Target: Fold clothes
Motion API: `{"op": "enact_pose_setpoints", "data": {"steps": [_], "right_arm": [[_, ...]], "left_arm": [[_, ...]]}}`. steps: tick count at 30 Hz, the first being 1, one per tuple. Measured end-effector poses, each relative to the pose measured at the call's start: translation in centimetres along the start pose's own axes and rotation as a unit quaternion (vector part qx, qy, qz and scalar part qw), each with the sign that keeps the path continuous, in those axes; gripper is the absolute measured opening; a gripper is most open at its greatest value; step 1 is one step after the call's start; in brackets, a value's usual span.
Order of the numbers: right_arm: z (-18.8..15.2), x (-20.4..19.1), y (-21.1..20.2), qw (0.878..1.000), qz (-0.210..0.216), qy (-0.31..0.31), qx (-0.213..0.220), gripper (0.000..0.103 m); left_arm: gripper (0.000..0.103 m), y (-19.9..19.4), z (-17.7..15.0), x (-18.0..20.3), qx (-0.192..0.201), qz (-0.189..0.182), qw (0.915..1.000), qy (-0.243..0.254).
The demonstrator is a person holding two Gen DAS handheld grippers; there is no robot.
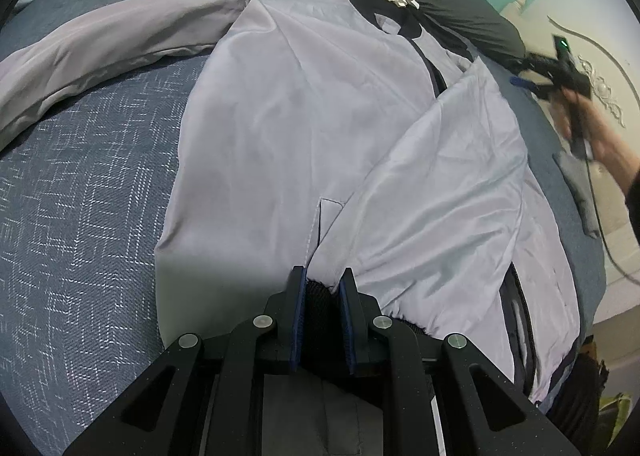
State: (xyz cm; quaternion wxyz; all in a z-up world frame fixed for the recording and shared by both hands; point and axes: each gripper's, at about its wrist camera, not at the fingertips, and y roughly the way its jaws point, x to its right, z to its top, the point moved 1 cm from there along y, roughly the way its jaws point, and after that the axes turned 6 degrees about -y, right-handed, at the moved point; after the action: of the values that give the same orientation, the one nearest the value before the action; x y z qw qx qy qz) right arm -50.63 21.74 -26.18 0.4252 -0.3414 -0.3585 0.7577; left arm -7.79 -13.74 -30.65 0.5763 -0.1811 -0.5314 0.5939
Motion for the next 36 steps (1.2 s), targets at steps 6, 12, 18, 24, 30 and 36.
{"op": "enact_pose_setpoints", "data": {"steps": [6, 12, 18, 24, 30, 36], "right_arm": [[3.1, -0.5, 3.3, 0.998, -0.046, -0.001, -0.030, 0.056], [4.3, -0.8, 7.1, 0.993, -0.090, -0.027, -0.078, 0.054], [4.0, -1.0, 8.9, 0.990, -0.106, -0.053, -0.083, 0.006], [3.7, -0.6, 8.6, 0.979, -0.182, -0.078, -0.047, 0.002], [4.4, 0.0, 9.1, 0.973, -0.208, -0.089, -0.044, 0.002], [6.1, 0.6, 10.3, 0.973, -0.209, -0.087, -0.043, 0.001]], "left_arm": [[0.017, -0.1, -0.1, -0.1, -0.002, -0.001, 1.0000, 0.003], [0.017, 0.2, 0.2, 0.3, -0.002, -0.002, 1.0000, 0.006], [0.017, 0.6, 0.6, 0.8, -0.002, -0.003, 0.9999, 0.010], [0.017, 0.8, 1.0, 1.8, -0.002, 0.005, 0.9998, 0.021], [0.017, 1.0, 1.8, 1.9, -0.004, 0.003, 0.9998, 0.020], [0.017, 1.5, 2.3, 1.9, -0.008, 0.002, 0.9998, 0.018]]}}
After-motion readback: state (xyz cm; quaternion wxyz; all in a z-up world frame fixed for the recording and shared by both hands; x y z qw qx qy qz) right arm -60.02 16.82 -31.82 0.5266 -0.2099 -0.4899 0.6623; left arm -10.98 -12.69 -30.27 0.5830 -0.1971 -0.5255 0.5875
